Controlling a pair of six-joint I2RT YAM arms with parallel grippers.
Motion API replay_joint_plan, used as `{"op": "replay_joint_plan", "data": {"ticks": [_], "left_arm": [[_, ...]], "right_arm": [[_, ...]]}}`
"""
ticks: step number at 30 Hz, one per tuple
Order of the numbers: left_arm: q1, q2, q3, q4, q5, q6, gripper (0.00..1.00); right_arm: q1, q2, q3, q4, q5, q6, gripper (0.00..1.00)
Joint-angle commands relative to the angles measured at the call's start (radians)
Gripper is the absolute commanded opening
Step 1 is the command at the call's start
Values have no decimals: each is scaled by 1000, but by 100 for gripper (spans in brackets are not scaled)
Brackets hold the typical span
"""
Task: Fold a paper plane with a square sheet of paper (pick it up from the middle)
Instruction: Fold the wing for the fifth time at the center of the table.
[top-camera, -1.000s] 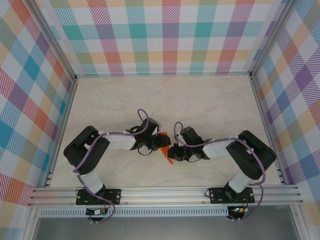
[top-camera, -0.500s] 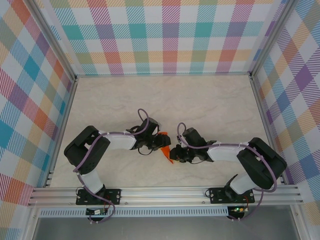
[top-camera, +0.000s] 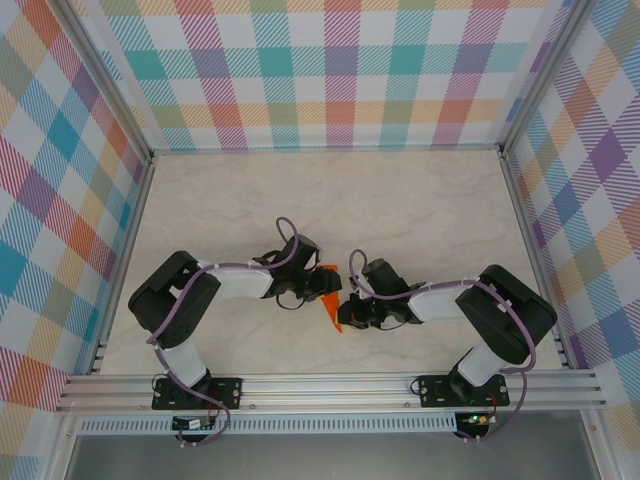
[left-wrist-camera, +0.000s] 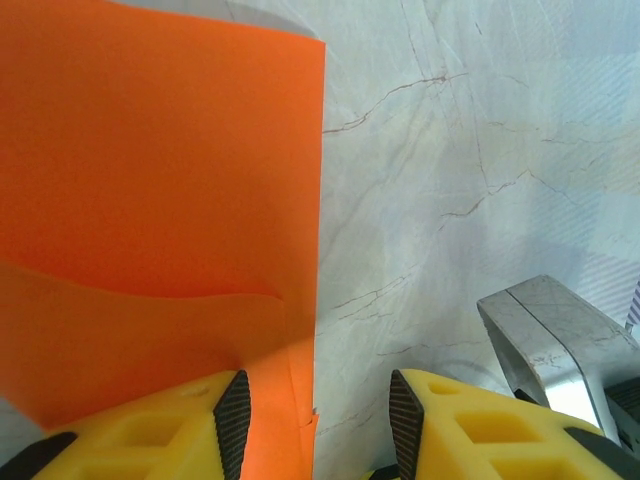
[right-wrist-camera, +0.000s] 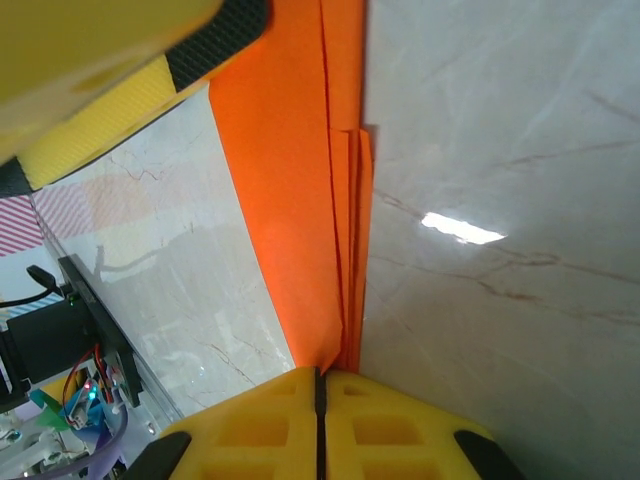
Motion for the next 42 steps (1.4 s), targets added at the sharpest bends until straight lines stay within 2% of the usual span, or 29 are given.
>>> {"op": "replay_joint_plan", "data": {"ticks": [1, 9, 13, 22, 31, 38, 42], "left_arm": [[-9, 21, 15, -60, -22, 8, 44], [-9, 17, 14, -65, -20, 7, 44], [-10, 23, 14, -60, -12, 6, 44], [-10, 31, 15, -52, -7, -5, 44], [-10, 39, 10, -33, -1, -24, 44], [-10, 39, -3, -34, -11, -35, 44], [-10, 40, -7, -37, -13, -37, 44]], "right_arm": [[34, 62, -17, -118, 12, -33, 9], [34, -98, 13, -232, 69, -14, 17], [34, -143, 16, -235, 65, -14, 17], [50, -127, 16, -261, 48, -58, 10], [102, -80, 34, -269, 67, -54, 10], [109, -34, 69, -340, 104, -51, 10], [118, -66, 42, -282, 94, -28, 12]]}}
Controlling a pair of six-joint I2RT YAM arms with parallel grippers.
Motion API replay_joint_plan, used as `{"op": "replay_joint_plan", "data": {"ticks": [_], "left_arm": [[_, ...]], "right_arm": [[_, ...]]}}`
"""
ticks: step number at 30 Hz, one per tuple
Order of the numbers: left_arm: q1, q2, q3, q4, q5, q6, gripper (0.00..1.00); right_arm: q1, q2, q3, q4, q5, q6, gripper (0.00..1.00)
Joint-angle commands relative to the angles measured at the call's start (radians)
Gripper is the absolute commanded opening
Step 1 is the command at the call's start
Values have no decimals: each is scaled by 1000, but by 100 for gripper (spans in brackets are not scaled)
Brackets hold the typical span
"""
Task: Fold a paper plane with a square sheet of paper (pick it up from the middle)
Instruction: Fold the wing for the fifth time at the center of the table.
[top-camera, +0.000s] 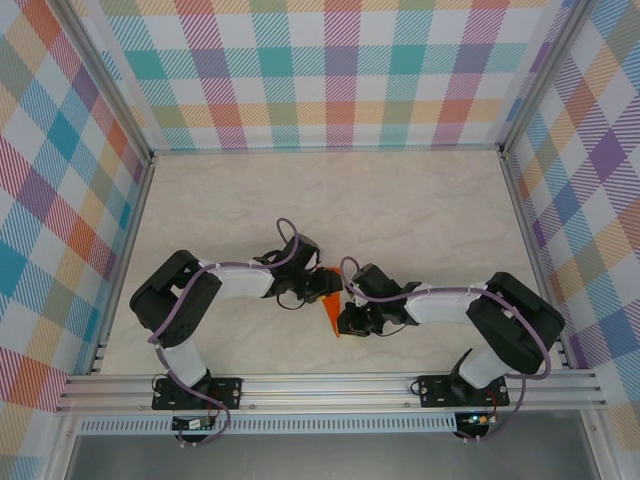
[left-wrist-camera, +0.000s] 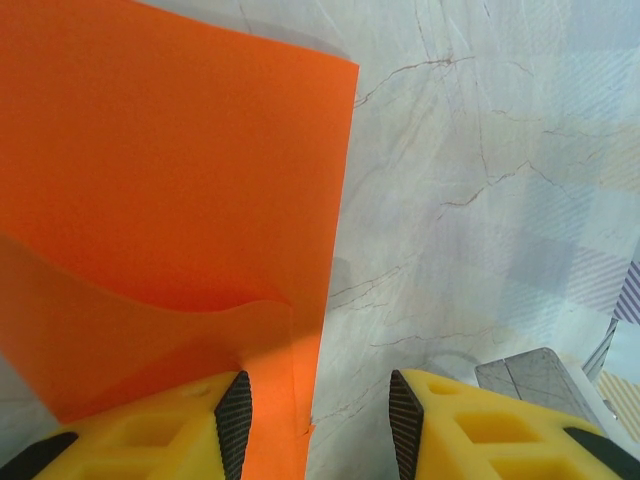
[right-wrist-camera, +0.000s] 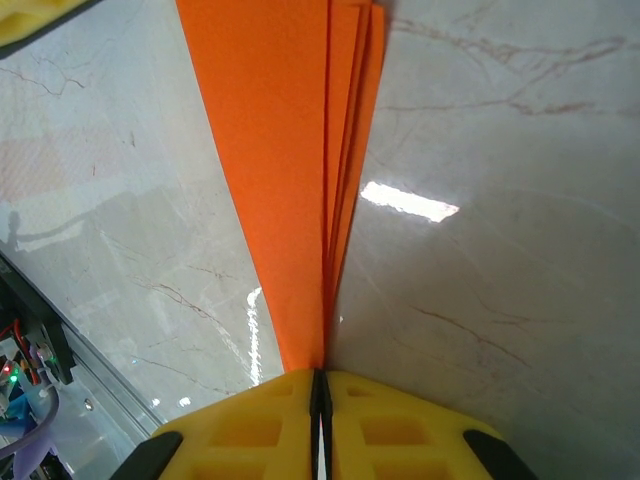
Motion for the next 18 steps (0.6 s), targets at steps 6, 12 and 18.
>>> {"op": "replay_joint_plan", "data": {"ticks": [6, 12, 18], "left_arm": [[-9, 24, -14, -37, -41, -11, 43], [-9, 15, -16, -36, -43, -31, 43], [-9, 0, -22, -31, -50, -42, 43]], "right_arm": [[3, -127, -59, 35, 49, 102, 17], [-29, -135, -87, 144, 36, 180, 23], [-37, -40, -95, 239, 6, 226, 21]]}}
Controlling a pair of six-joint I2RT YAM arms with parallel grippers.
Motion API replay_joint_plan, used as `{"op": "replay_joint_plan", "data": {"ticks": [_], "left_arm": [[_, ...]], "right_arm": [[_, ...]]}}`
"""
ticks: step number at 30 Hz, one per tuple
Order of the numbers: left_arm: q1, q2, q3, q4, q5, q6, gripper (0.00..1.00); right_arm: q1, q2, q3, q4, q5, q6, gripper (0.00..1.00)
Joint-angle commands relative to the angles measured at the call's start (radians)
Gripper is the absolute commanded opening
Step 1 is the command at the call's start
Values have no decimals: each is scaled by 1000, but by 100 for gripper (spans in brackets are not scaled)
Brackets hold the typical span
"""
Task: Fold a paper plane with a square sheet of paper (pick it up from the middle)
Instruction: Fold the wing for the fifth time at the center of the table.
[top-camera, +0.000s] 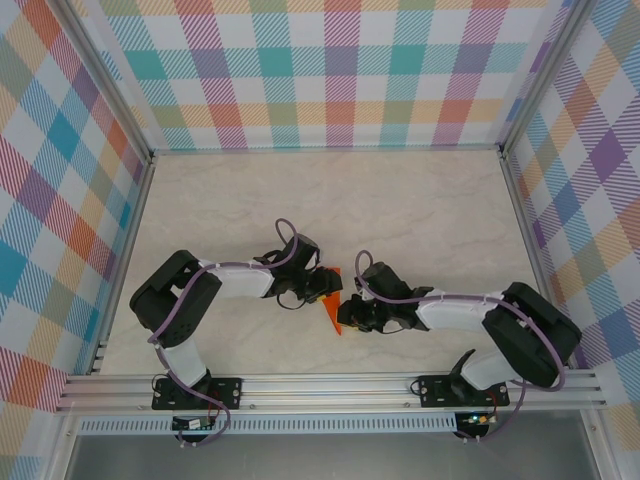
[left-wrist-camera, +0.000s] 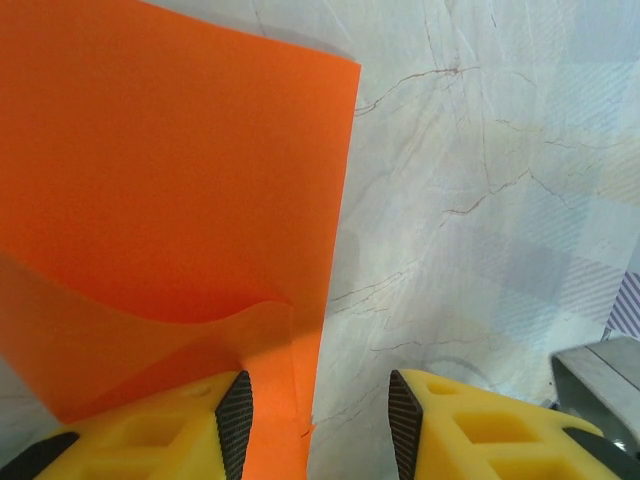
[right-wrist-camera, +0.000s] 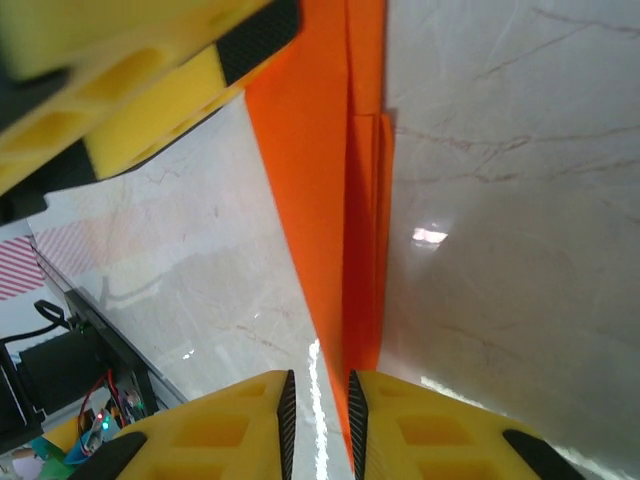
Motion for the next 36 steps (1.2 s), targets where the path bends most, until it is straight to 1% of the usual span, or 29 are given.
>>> {"op": "replay_joint_plan", "data": {"ticks": [1, 5, 9, 11, 15, 17, 21, 27, 31, 36], "left_arm": [[-9, -1, -24, -33, -45, -14, 43], [-9, -9, -35, -30, -51, -21, 43], [-10, -15, -45, -28, -56, -29, 43], [-8, -22, -50, -28, -61, -34, 43], [-11, -36, -74, -11, -78, -70, 43], [-11, -42, -86, 6, -87, -96, 43], [-13, -40, -96, 23, -99, -121, 44], [-14, -36, -100, 24, -99, -123, 43], [-14, -43, -105, 14, -108, -121, 44], [-14, -42, -105, 17, -106, -121, 43]], "right_arm": [[-3, 61, -15, 106, -40, 45, 18], [-3, 96, -13, 103, -49, 26, 11], [-3, 83, 14, -9, -50, -75, 7], [-2, 62, 30, -68, -58, -150, 6], [-4, 27, 86, -297, 15, -314, 8], [-3, 25, 99, -326, -8, -352, 10], [-3, 54, 95, -310, -37, -339, 16], [-3, 98, 79, -233, -42, -264, 16], [-4, 46, 89, -232, -17, -224, 19], [-3, -65, 95, -277, 71, -175, 27]]}}
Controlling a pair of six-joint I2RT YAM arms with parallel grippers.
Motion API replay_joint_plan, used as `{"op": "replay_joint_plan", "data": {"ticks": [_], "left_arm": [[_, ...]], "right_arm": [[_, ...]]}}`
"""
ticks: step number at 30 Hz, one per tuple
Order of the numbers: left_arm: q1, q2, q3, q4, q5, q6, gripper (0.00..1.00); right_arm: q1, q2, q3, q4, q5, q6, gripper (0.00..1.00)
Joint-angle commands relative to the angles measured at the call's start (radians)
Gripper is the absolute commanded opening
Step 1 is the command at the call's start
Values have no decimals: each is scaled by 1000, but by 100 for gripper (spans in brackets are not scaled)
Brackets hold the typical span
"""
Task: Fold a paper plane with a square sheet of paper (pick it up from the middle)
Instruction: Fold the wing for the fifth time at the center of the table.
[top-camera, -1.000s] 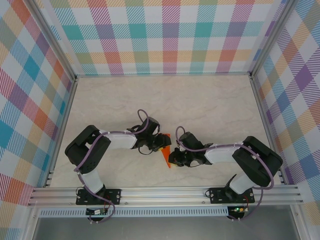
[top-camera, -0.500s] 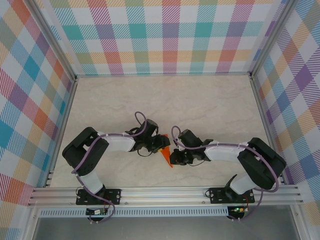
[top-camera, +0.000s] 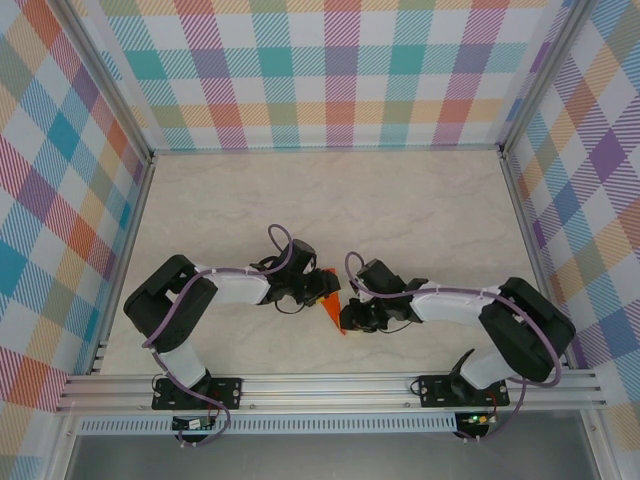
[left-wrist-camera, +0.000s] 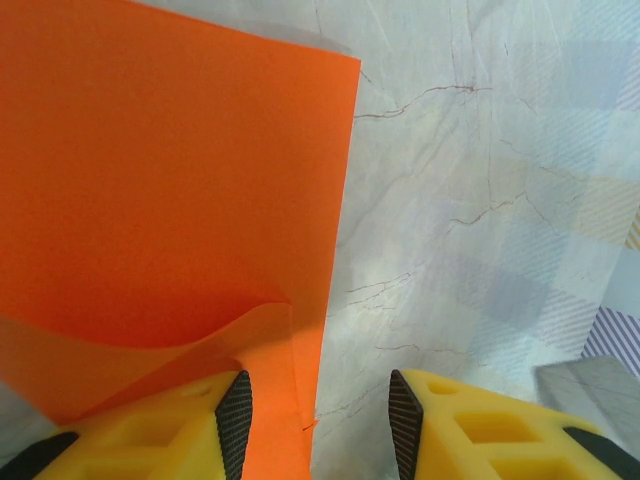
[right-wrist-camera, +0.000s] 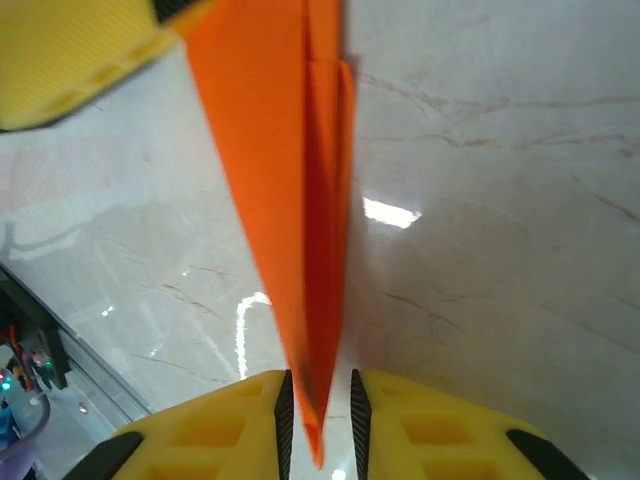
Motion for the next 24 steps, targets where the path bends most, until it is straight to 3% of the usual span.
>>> {"op": "replay_joint_plan", "data": {"ticks": [1, 5, 11, 24], "left_arm": [[-3, -1, -31, -61, -54, -9, 43], [-3, -4, -35, -59, -57, -9, 44], [-3, 3, -26, -60, -57, -7, 44], [-3, 5, -22, -60, -49, -6, 44]], "right_arm": [[3, -84, 3, -39, 81, 59, 27], [2, -123, -5, 26, 100, 118, 25], [2, -24, -4, 273, -38, 218, 14], [-1, 125, -44, 443, -74, 319, 14]]}}
